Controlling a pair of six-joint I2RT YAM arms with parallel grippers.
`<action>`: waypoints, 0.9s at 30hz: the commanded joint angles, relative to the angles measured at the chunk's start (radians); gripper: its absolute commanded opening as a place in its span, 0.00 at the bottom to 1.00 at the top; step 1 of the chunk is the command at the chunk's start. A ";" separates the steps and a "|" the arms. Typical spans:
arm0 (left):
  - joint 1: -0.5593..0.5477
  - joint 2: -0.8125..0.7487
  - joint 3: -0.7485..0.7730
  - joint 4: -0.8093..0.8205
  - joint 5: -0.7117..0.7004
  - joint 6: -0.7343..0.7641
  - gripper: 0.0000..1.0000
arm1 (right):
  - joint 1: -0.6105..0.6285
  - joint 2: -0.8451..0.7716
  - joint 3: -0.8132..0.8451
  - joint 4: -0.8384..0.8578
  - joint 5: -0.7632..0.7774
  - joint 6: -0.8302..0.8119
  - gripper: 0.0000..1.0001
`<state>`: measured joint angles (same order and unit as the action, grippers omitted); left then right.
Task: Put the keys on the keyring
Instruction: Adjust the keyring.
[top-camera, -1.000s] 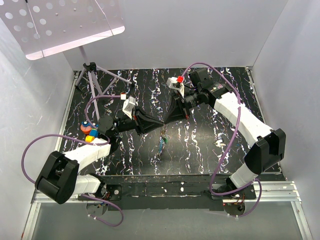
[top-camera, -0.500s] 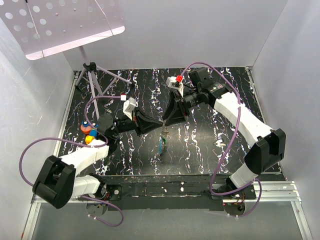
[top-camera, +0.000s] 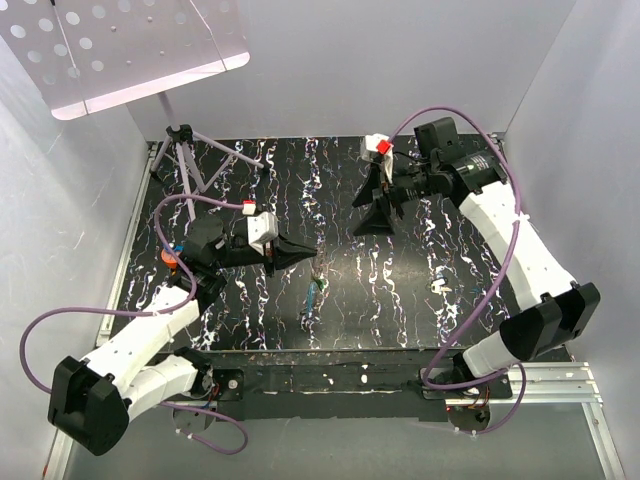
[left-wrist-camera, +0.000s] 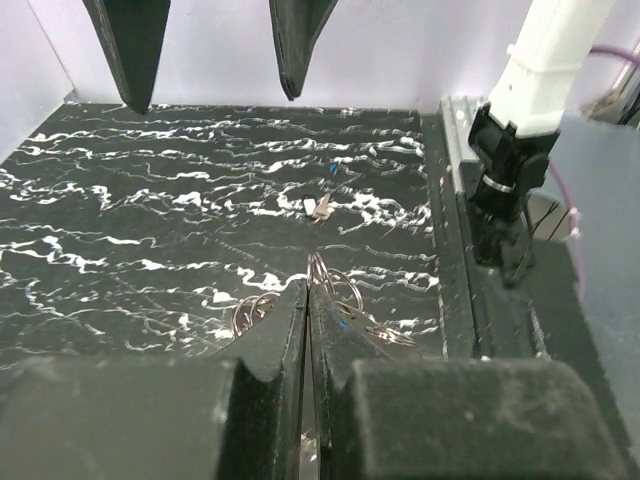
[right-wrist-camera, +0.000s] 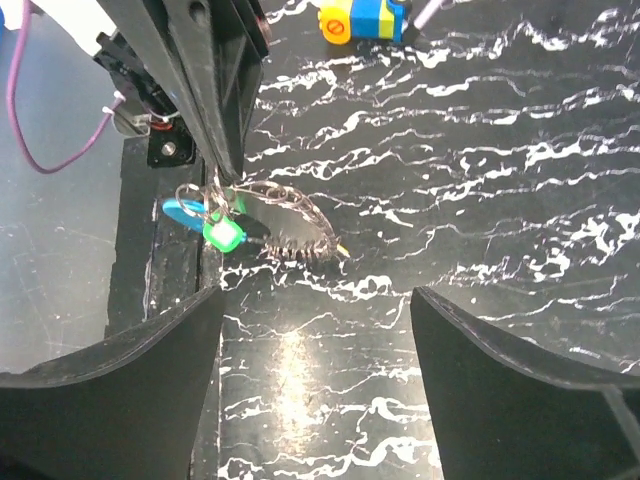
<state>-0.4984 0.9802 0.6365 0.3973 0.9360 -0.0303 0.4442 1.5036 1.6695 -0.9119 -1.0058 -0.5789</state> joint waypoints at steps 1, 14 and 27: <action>0.006 -0.011 0.126 -0.233 0.027 0.275 0.00 | -0.001 0.061 0.002 -0.155 0.069 -0.069 0.83; 0.008 -0.143 0.040 -0.226 -0.058 0.440 0.00 | -0.001 -0.005 -0.122 -0.226 0.259 -0.355 0.76; 0.011 -0.069 0.000 0.081 -0.121 0.049 0.00 | -0.015 0.076 -0.047 -0.353 0.144 -0.421 0.67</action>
<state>-0.4950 0.8814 0.6323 0.3145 0.8570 0.2028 0.4355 1.5593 1.5452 -1.2102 -0.7719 -0.9794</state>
